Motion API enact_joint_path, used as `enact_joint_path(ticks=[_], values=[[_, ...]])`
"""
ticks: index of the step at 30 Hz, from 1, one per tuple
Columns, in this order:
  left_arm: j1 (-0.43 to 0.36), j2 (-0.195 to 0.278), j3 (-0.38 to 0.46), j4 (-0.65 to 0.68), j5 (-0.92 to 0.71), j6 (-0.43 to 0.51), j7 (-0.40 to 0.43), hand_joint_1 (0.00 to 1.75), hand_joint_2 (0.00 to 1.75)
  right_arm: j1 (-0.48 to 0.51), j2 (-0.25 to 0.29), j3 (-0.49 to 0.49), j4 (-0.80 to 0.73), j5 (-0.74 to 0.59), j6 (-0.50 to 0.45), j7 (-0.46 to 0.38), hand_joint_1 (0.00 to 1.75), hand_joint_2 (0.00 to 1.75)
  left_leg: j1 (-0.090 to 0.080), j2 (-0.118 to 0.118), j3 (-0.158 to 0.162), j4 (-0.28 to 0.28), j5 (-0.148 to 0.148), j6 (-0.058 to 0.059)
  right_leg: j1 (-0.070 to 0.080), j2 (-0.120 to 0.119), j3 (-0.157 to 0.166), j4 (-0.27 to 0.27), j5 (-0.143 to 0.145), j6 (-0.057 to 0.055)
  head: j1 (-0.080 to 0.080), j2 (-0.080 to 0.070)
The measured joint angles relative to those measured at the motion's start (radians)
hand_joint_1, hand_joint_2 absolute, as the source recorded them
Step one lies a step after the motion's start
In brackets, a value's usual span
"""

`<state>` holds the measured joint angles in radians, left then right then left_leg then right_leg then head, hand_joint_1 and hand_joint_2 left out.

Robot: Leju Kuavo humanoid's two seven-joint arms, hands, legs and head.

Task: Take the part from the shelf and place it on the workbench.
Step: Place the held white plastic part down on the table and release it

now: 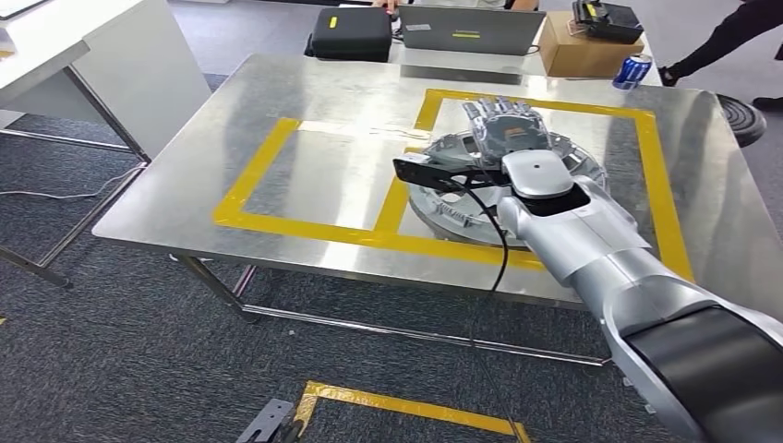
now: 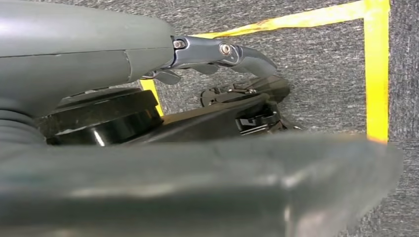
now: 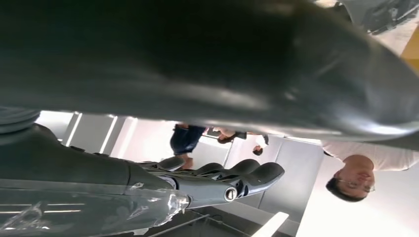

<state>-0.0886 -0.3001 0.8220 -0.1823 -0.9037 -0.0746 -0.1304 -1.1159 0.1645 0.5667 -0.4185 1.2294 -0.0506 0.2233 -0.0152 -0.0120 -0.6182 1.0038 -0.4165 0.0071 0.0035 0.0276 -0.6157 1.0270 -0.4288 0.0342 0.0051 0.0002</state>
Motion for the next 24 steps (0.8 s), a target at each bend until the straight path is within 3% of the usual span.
enact_joint_path(ticks=[3, 6, 11, 14, 17, 21, 24], values=[[0.001, 0.0, 0.001, 0.0, 0.007, 0.001, -0.004, 0.0, 0.0, -0.006, -0.002, -0.009, -0.002, -0.039, -0.024, -0.014, 0.0, 0.0, 0.0, 0.0, 0.0, 0.0, 0.0, 0.0, 0.0, 0.0, 0.0, 0.0, 0.0, 0.0, 0.0, 0.0], [0.002, 0.0, 0.004, 0.0, 0.021, 0.004, -0.013, 0.0, 0.0, -0.014, -0.036, -0.024, -0.03, -0.067, -0.054, -0.017, 0.0, 0.0, 0.0, 0.0, 0.0, 0.0, 0.0, 0.0, 0.0, -0.001, -0.001, -0.001, 0.0, 0.0, 0.0, 0.0], [0.016, 0.01, 0.035, 0.0, 0.089, 0.003, -0.027, 0.0, 0.0, -0.016, -0.237, -0.066, -0.196, -0.18, -0.064, -0.032, 0.0, 0.0, -0.001, -0.009, 0.0, 0.0, 0.001, 0.002, 0.0, -0.012, 0.004, -0.003, 0.0, 0.001, 0.001, 0.0], [0.025, 0.017, 0.078, 0.0, 0.131, 0.012, -0.057, 0.0, 0.0, 0.008, -0.35, -0.125, -0.309, -0.29, -0.14, -0.028, 0.0, 0.0, -0.002, -0.006, 0.0, 0.001, 0.0, 0.003, -0.002, -0.006, 0.003, -0.005, 0.001, 0.003, 0.0, 0.0], [0.026, 0.019, 0.103, 0.0, 0.139, 0.024, -0.083, 0.0, 0.0, 0.064, -0.46, -0.197, -0.432, -0.382, -0.188, -0.028, 0.0, 0.0, -0.002, -0.007, 0.0, 0.001, -0.001, 0.005, -0.002, -0.008, 0.005, -0.006, 0.001, 0.005, 0.0, 0.0], [0.029, 0.022, 0.126, 0.0, 0.145, 0.033, -0.095, 0.0, 0.0, 0.138, -0.56, -0.267, -0.547, -0.435, -0.224, -0.017, 0.0, 0.0, -0.002, -0.006, 0.001, 0.001, -0.002, 0.005, -0.002, -0.004, 0.003, -0.007, 0.0, 0.005, -0.001, 0.0], [0.025, 0.023, 0.138, 0.0, 0.145, 0.046, -0.112, 0.0, 0.0, 0.293, -0.661, -0.372, -0.68, -0.591, -0.306, -0.031, 0.0, 0.0, 0.001, -0.013, 0.005, 0.001, -0.005, 0.009, 0.001, -0.013, 0.008, -0.011, -0.004, 0.008, -0.004, 0.0]])
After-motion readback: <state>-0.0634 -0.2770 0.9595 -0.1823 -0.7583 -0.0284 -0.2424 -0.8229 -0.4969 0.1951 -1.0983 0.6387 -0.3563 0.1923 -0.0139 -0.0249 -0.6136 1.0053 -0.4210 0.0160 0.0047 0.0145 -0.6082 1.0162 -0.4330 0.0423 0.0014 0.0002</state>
